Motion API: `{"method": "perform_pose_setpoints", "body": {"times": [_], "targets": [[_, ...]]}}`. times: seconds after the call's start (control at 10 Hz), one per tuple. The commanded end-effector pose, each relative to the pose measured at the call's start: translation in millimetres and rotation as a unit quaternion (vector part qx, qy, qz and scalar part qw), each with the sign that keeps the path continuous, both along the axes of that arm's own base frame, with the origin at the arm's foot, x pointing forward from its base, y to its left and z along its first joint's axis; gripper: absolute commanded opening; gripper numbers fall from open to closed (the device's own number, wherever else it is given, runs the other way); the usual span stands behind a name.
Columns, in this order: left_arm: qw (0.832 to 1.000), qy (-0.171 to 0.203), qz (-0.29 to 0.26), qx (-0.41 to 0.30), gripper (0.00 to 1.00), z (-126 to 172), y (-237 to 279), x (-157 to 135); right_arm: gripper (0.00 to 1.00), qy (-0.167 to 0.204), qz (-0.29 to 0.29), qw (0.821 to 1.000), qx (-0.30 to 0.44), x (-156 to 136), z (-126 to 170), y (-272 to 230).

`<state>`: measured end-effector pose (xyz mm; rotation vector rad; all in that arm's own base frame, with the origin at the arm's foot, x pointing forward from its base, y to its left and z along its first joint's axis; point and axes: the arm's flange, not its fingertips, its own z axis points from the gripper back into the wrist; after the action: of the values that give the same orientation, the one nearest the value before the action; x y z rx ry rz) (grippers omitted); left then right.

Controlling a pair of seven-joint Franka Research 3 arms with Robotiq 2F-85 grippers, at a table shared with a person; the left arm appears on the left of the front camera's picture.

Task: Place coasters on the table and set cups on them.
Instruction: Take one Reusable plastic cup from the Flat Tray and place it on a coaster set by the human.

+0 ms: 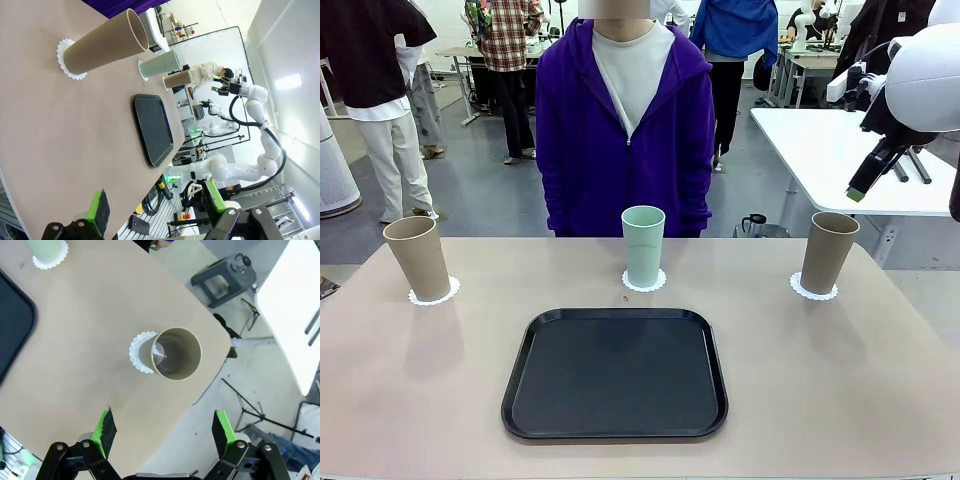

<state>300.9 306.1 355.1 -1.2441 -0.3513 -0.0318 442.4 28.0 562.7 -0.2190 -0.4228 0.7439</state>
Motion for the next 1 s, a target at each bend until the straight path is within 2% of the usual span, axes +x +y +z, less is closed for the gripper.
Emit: {"method": "perform_pose_setpoints", "body": {"times": [0.0,0.2,0.3,0.4,0.6,0.7,0.8,0.9], "targets": [[1.000,0.002,0.003,-0.001,1.00,2,0,-2,1.00,-0.008,-0.003,1.000,-0.010,-4,-5,1],[1.000,0.002,0.003,-0.001,1.00,2,0,-2,1.00,0.000,0.000,1.000,0.000,0,0,0],[1.000,0.002,0.003,-0.001,1.00,2,0,-2,1.00,0.049,-0.021,0.995,0.084,-22,-13,-17],[1.000,0.002,0.003,-0.001,1.00,2,0,-2,1.00,0.095,-0.057,0.986,0.125,-45,-27,-32],[1.000,0.002,0.003,-0.001,1.00,2,0,-2,1.00,0.108,-0.108,0.977,0.146,-96,-45,-57],[1.000,0.002,0.003,-0.001,1.00,2,0,-2,1.00,0.093,-0.133,0.977,0.137,-113,-49,-67],[1.000,0.002,0.003,-0.001,1.00,2,0,-2,1.00,0.087,-0.147,0.976,0.137,-124,-52,-74],[1.000,0.002,0.003,-0.001,1.00,2,0,-2,1.00,0.078,-0.153,0.971,0.168,-130,-55,-84]]}}
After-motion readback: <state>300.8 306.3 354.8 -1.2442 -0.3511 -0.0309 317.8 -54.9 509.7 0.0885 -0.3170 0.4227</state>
